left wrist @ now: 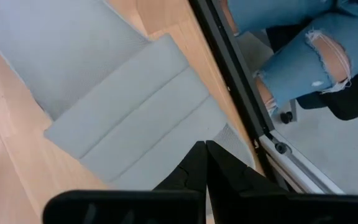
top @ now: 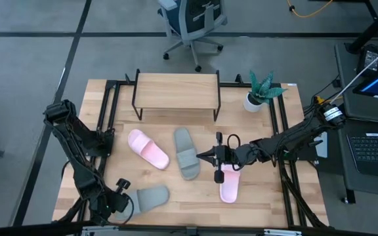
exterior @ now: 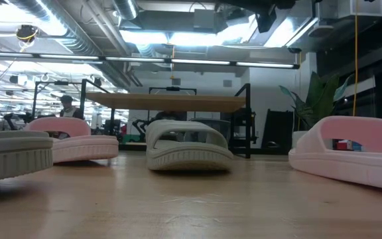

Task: Pick and place slides into the shelf
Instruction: Put the bottom gray slipper on the shelf

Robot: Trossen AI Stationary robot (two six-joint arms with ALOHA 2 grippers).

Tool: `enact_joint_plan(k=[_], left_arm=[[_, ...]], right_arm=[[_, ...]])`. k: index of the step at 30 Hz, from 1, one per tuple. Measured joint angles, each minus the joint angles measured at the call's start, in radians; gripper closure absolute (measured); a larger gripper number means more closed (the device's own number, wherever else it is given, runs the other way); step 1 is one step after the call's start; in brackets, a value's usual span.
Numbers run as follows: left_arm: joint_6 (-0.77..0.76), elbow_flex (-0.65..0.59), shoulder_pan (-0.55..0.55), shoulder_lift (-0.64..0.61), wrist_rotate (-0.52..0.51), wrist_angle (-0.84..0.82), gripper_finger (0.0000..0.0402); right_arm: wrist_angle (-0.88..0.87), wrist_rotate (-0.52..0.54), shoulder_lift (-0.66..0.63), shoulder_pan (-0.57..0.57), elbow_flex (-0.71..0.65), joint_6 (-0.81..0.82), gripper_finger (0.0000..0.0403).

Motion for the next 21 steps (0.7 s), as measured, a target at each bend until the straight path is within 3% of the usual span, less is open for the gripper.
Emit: enact_joint_plan(k=[7,21], left_arm=[[-0.008,0.0,0.005,0.0,0.001,-0.004,0.0388],[-0.025,0.0,0.004,0.0,-0.007,-0.004,0.0236]], right_arm=[[0.0,0.0,0.0,0.009,0.0,0.0,0.0389],[0.0,0.0,0.0,0.022,0.0,0.003,0.0389]])
